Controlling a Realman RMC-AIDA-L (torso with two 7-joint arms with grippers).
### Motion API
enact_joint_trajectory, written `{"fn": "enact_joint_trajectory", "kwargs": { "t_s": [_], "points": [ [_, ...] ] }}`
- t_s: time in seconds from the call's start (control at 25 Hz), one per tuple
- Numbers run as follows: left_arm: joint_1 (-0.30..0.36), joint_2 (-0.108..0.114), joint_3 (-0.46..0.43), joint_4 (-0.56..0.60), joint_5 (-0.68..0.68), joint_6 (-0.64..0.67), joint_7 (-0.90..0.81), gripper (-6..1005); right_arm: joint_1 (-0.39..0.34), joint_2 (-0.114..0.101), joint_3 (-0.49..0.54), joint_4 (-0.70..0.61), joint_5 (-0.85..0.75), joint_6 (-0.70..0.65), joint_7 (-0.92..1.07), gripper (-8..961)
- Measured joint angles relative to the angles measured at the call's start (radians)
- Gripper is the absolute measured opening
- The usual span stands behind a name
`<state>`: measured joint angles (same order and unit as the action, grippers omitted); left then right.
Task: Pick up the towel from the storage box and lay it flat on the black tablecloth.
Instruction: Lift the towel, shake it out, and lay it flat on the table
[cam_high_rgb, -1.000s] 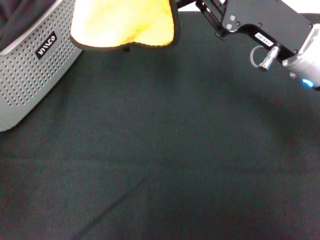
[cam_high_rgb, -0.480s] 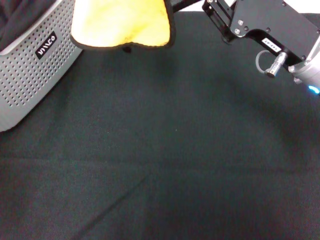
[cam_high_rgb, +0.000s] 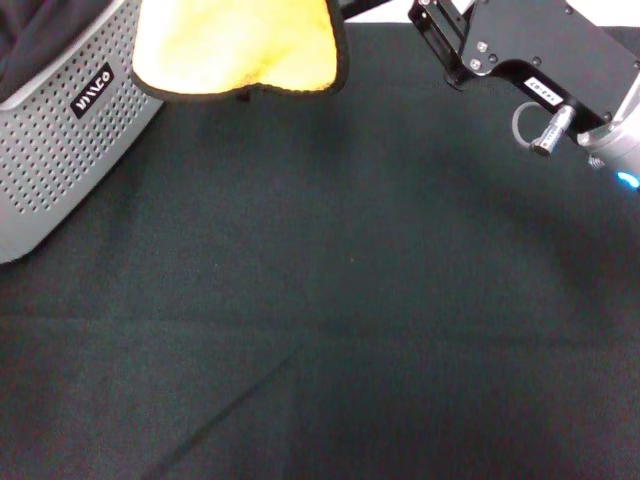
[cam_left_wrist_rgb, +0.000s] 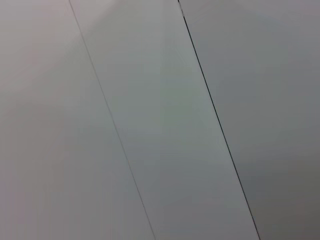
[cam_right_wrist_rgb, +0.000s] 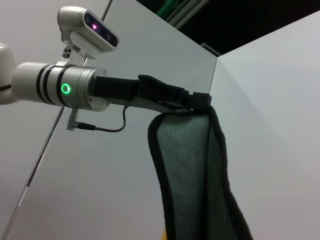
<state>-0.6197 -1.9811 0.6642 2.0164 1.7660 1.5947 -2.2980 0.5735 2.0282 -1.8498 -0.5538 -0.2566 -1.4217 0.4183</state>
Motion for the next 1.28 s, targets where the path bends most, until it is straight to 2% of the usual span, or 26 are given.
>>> {"fn": "enact_joint_trajectory", "kwargs": {
  "t_s": [0.16,0.76,0.96,1.16,1.28],
  "points": [
    [0.000,-0.001,0.000,0.001,0.000,0.000,-0.001,20,0.000,0.000,0.000,-0.002,-0.002,-0.003,0.000,222],
    [0.010,-0.004,0.004,-0.002,0.007,0.003,-0.002,20,-0.007,-0.004,-0.006,-0.004,-0.006,-0.017,0.001,47],
    [0.044,-0.009,0.006,-0.005,0.001,0.004,0.000,21,-0.033,-0.006,-0.006,-0.040,-0.006,-0.020,0.001,18],
    [0.137,-0.030,0.016,-0.022,-0.016,0.006,0.025,21,-0.067,-0.013,0.003,-0.107,-0.006,-0.020,0.014,12],
    [0.195,-0.051,0.019,-0.091,-0.059,0.019,0.057,21,-0.080,-0.031,0.009,-0.161,-0.013,-0.015,0.055,12]
  ]
}}
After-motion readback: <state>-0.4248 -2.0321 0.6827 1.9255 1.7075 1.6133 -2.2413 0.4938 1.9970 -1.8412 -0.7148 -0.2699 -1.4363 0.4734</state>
